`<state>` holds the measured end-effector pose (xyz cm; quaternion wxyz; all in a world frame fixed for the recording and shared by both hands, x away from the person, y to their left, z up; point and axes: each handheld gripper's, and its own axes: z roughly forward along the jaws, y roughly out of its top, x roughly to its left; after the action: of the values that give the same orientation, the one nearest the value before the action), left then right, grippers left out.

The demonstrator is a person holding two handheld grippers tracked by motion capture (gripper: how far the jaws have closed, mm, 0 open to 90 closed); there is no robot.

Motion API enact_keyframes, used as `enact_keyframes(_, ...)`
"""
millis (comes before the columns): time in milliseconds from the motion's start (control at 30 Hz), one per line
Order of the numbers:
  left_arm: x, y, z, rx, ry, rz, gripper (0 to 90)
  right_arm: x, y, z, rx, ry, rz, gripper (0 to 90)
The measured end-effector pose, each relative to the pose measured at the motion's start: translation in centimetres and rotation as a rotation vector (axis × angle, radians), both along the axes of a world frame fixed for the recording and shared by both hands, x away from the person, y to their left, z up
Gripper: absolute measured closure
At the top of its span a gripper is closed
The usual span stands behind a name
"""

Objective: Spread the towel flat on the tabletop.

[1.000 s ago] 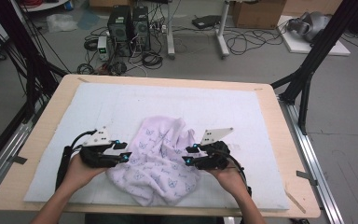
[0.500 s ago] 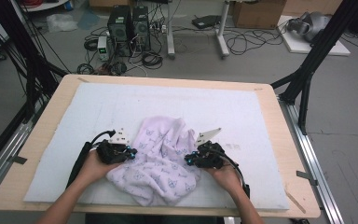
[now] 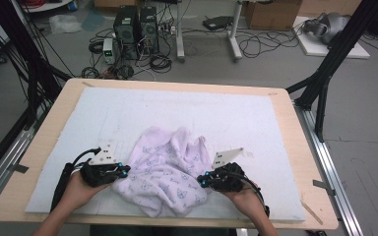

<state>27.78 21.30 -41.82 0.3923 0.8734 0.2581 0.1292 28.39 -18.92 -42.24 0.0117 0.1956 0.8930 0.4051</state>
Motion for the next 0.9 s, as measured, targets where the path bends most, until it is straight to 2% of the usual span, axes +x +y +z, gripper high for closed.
enact_keyframes(67,0.1,0.4,0.3,-0.025,-0.008,0.013,87.1,0.2,-0.2,0.7,0.027,-0.013,-0.003,82.1)
enact_keyframes(133,0.7,0.7,0.9,-0.054,-0.008,0.028,79.1,0.9,-0.6,1.7,0.07,-0.026,-0.012,75.6)
enact_keyframes(200,1.5,0.7,1.5,-0.084,-0.012,0.039,72.2,2.0,-0.8,2.8,0.078,-0.054,-0.037,72.7)
enact_keyframes(233,2.0,0.6,1.7,-0.106,-0.006,0.035,68.4,2.6,-0.9,3.2,0.065,-0.075,-0.053,71.6)
enact_keyframes(267,2.5,0.4,2.0,-0.122,-0.004,0.028,64.1,4.2,-0.9,3.4,0.071,-0.082,-0.076,69.2)
enact_keyframes(300,2.9,0.0,2.1,-0.124,-0.012,0.024,64.1,4.2,-0.9,3.4,0.071,-0.082,-0.076,69.2)
enact_keyframes(367,4.0,-0.7,1.9,-0.127,-0.002,0.013,60.6,5.4,-0.6,3.1,0.07,-0.081,-0.09,66.7)
enact_keyframes(433,4.9,-1.6,1.4,-0.098,0.0,0.012,58.5,6.3,-0.2,2.2,0.042,-0.08,-0.093,64.1)
enact_keyframes(500,5.7,-2.3,0.5,-0.065,0.008,0.025,51.4,7.0,0.2,1.2,0.005,-0.036,-0.088,64.0)
enact_keyframes(533,6.0,-2.5,0.1,-0.042,0.019,0.03,50.7,7.3,0.3,0.7,-0.012,-0.027,-0.085,64.0)
enact_keyframes(633,6.8,-2.9,-1.2,0.025,0.07,0.027,53.0,7.6,0.4,-0.3,-0.042,-0.019,-0.09,65.9)
enact_keyframes(667,7.0,-3.0,-1.5,0.042,0.082,0.03,57.6,7.6,0.4,-0.6,-0.059,-0.02,-0.091,67.0)
enact_keyframes(700,7.0,-3.0,-1.7,0.04,0.096,0.024,62.1,7.6,0.5,-1.0,-0.082,-0.011,-0.096,68.4)
enact_keyframes(733,7.0,-3.0,-1.7,0.035,0.091,0.019,70.6,7.6,0.6,-1.5,-0.107,-0.002,-0.091,71.1)
enact_keyframes(767,6.9,-3.1,-1.7,0.035,0.098,0.007,70.6,7.3,0.4,-1.8,-0.086,-0.03,-0.101,76.9)
enact_keyframes(800,6.6,-3.2,-1.7,0.036,0.093,0.003,76.3,7.2,0.2,-2.0,-0.06,-0.029,-0.098,84.4)
enact_keyframes(833,6.4,-3.4,-1.7,0.041,0.076,0.0,80.5,7.1,0.1,-2.1,-0.038,-0.001,-0.096,86.9)
enact_keyframes(900,6.1,-3.6,-1.6,0.056,0.061,0.006,83.7,7.0,0.1,-2.0,-0.043,-0.003,-0.099,88.2)
